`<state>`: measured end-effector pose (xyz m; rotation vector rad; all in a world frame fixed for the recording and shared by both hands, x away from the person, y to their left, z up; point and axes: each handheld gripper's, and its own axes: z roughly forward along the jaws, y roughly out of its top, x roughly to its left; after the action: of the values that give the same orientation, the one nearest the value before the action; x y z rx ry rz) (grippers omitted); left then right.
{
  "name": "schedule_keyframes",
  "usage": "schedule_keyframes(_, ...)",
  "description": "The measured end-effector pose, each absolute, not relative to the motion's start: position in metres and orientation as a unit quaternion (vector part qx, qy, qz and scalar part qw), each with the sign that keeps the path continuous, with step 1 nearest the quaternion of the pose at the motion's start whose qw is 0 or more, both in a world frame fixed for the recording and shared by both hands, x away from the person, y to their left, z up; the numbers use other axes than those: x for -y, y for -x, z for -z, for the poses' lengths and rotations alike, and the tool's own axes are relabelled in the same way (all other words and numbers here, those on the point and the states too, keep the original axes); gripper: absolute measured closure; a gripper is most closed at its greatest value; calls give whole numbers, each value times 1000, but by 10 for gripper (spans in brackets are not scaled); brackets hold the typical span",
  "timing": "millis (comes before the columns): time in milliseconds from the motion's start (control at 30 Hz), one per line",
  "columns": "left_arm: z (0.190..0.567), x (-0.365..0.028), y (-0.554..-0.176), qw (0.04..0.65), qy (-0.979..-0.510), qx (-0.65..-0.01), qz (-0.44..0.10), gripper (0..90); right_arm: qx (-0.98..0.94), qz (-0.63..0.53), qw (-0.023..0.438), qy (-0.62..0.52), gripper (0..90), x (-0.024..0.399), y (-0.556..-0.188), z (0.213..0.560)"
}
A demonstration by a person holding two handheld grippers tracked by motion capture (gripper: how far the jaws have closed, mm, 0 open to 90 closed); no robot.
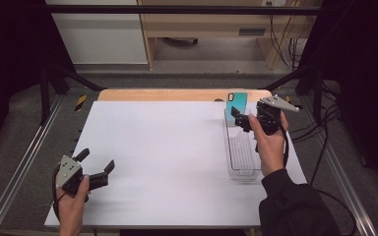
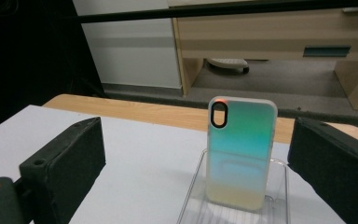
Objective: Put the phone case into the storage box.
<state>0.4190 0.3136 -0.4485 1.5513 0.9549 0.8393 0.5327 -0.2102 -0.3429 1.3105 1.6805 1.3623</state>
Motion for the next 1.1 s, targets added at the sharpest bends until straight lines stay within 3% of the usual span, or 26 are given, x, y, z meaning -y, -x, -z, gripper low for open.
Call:
schedule_keyframes(667,449,-310,-402,546,-646,-402,-349,8,-617,-550,329,-457,50,252,-494,336)
schedule_keyframes(1100,449,-315,-402,552,-638,-410,-348,8,-604,-561,334,-457,53,273,-473,352)
